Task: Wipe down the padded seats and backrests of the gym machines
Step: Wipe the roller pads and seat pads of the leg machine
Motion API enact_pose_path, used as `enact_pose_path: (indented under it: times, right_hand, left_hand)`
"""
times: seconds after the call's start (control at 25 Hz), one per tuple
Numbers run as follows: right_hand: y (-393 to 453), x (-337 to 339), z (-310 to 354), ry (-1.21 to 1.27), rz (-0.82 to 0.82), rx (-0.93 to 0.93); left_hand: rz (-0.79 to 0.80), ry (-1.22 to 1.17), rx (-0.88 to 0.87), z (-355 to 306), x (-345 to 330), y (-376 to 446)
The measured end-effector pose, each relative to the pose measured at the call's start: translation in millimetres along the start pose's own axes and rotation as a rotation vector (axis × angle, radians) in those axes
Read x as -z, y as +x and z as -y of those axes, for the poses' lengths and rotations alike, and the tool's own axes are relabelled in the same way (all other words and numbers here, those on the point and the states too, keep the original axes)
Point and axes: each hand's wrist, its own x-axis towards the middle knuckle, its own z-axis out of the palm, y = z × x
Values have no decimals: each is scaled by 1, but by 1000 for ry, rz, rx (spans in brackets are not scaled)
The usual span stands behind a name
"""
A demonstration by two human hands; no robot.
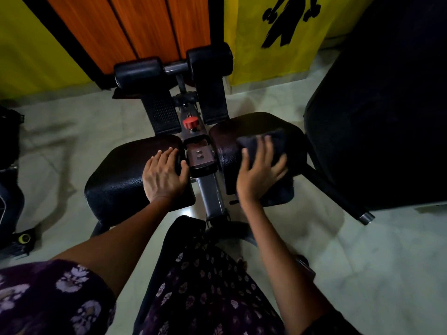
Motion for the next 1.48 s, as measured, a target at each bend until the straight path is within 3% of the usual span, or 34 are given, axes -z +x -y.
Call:
enact_pose_path:
  times: [0.12,0.24,0.32,0.44,0.52,0.64,0.72,0.84,0.96,1.08,1.2,1.4,1.48]
  right_hand:
    - [-10,4,7,-73,215,363]
    - [31,20,-22,-156,270,484]
    - [69,32,-33,-241,271,413]
    - [115,24,-14,-440,421,228]
    - [123,9,9,-525,540,212]
    - [112,9,18,-448,716,367]
    - [108,27,1,-407,699,492]
    - [128,45,-21,-429,616,357]
    - [158,17,-10,-501,739,190]
    - [158,2,4,-504,833,333]
    - [153,27,-16,-365,912,514]
    - [201,-3,-21,-332,1070,262]
    - [208,-27,-8,-356,1150,262]
  left_hand:
    - [2,-8,-2,-1,1,0]
    - [4,-14,-2,-2,2,0]
    - [-7,-17,-8,-3,2,-2]
    - [-13,-16,-20,-1,1,-2]
    - [-2,-9,-20,1,1,-1]
    - [19,-11,-20,1,2,0]
    - [28,-13,-20,2,2,1]
    - [41,-29,-14,1,2,1]
    - [37,-20,-23,1,2,-1]
    - [32,-29,-32,2,3,2]
    - [21,-14,-42,2,4,2]
    - [20,0,-20,5,2,3]
    - [13,19,-21,5,2,3]
